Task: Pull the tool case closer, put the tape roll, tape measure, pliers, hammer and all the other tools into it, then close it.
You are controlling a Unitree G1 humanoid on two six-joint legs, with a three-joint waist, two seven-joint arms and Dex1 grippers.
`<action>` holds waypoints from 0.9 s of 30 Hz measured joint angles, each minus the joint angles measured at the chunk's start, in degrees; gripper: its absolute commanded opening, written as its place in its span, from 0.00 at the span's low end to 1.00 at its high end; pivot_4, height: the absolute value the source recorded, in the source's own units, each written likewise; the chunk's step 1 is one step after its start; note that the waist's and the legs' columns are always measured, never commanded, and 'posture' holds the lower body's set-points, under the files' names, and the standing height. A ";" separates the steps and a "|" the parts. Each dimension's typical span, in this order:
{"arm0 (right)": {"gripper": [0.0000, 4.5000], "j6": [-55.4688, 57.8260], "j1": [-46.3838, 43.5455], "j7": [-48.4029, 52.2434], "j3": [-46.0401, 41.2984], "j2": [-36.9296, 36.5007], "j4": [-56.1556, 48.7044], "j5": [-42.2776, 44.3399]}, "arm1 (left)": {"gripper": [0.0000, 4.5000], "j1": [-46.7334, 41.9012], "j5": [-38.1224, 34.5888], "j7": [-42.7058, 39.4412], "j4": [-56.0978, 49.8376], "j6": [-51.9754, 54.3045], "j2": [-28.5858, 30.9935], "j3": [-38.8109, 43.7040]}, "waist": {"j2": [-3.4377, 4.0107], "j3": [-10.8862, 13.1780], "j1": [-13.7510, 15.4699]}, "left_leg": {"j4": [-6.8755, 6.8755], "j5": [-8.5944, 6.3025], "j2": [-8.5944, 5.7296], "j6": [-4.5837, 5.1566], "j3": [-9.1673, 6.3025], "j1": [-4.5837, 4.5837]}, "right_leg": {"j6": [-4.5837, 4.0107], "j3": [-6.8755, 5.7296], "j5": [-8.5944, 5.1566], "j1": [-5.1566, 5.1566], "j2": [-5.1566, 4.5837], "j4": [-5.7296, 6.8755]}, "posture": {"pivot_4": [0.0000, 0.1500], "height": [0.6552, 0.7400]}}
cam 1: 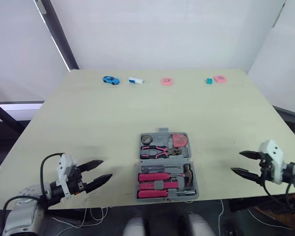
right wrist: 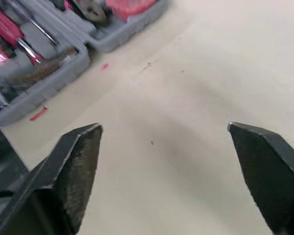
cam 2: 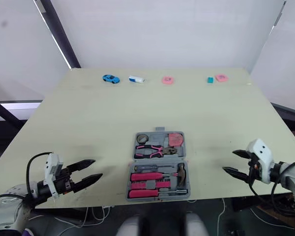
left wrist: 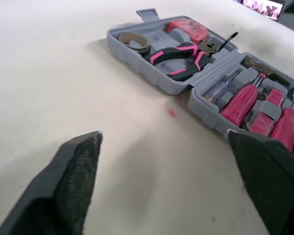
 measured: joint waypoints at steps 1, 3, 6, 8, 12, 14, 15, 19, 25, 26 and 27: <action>0.98 0.65 0.65 -0.07 -0.44 -0.33 -0.78 0.77 | 0.98 0.24 -0.29 0.02 -0.11 0.14 0.15 0.30 | 0.00 0.00 -0.01 | -0.02 0.00 0.00 0.00 0.02 0.09 | 0.00 0.02 0.00 0.07 -0.01 0.00 | 1.00 1.00; 0.98 2.44 1.55 -0.56 -1.08 -0.52 -2.45 2.06 | 0.98 0.33 -0.48 0.03 -0.64 0.54 0.35 0.97 | -0.01 0.00 0.01 | -0.02 0.00 0.00 0.00 0.03 0.14 | 0.01 0.02 -0.01 0.10 -0.04 -0.01 | 1.00 1.00; 0.98 6.81 1.79 -1.84 -1.50 -0.55 -5.49 5.09 | 0.98 0.62 -1.54 -0.03 -2.70 1.62 0.61 1.12 | -0.01 0.00 0.00 | -0.02 0.00 0.01 -0.01 0.03 0.14 | 0.01 0.05 -0.01 0.10 -0.07 -0.01 | 1.00 1.00; 1.00 13.94 -1.67 -3.78 -0.10 -0.46 -7.81 9.34 | 0.87 -0.35 -2.65 -0.21 -5.57 3.34 0.57 0.45 | -0.01 0.01 -0.13 | -0.03 0.00 -0.01 0.00 0.03 0.13 | 0.01 0.12 0.01 0.08 -0.12 -0.02 | 1.00 1.00; 1.00 21.47 -9.59 -5.61 4.34 0.07 -8.24 13.22 | 0.49 -3.34 -3.49 -0.94 -9.35 5.41 0.25 -3.07 | -0.01 0.01 -0.12 | -0.05 0.00 -0.03 0.00 0.04 0.14 | -0.05 0.11 0.04 0.08 -0.10 -0.04 | 1.00 1.00; 1.00 23.54 -15.64 -5.53 8.86 0.10 -4.85 12.84 | 0.33 -4.96 -3.39 -2.12 -9.39 5.54 -0.03 -5.68 | 0.00 0.02 -0.21 | -0.06 -0.01 -0.04 0.00 0.10 0.09 | -0.19 0.13 0.12 0.04 -0.08 -0.05 | 1.00 1.00; 1.00 23.88 -17.77 -5.48 10.52 0.24 -3.37 12.55 | 0.25 -5.72 -3.04 -2.64 -9.39 5.41 -0.41 -6.82 | 0.00 0.02 -0.22 | -0.07 -0.01 -0.05 0.00 0.14 0.08 | -0.22 0.13 0.13 0.03 -0.07 -0.06 | 1.00 1.00; 1.00 25.90 -28.03 -5.47 17.45 3.19 4.92 10.37 | 0.02 -8.75 -1.17 -4.17 -9.00 4.20 -2.35 -11.88 | 0.01 0.03 -0.28 | -0.07 -0.01 -0.04 0.01 0.14 -0.01 | -0.22 0.15 0.15 -0.04 0.03 -0.04 | 1.00 1.00; 1.00 27.23 -39.06 -4.03 26.60 7.45 16.65 6.05 | 0.02 -12.09 3.05 -5.28 -5.53 0.04 -5.17 -17.70 | 0.02 0.03 -0.19 | -0.13 -0.01 -0.03 0.01 0.09 -0.04 | -0.05 0.12 0.25 -0.04 0.07 -0.07 | 1.00 1.00; 1.00 27.18 -40.35 -3.61 28.23 7.99 19.32 4.85 | 0.02 -12.76 3.80 -5.33 -4.55 -0.71 -5.81 -18.82 | 0.01 0.03 -0.11 | -0.13 -0.01 -0.03 0.01 0.06 -0.10 | -0.05 0.09 0.25 -0.05 0.07 -0.09 | 1.00 1.00; 1.00 27.15 -41.84 -3.07 29.89 8.74 21.99 3.56 | 0.02 -12.98 4.84 -5.51 -3.66 -1.84 -6.31 -19.64 | 0.01 0.03 -0.10 | -0.13 -0.01 -0.03 0.01 0.08 -0.10 | -0.04 0.10 0.25 -0.07 0.06 -0.10 | 1.00 1.00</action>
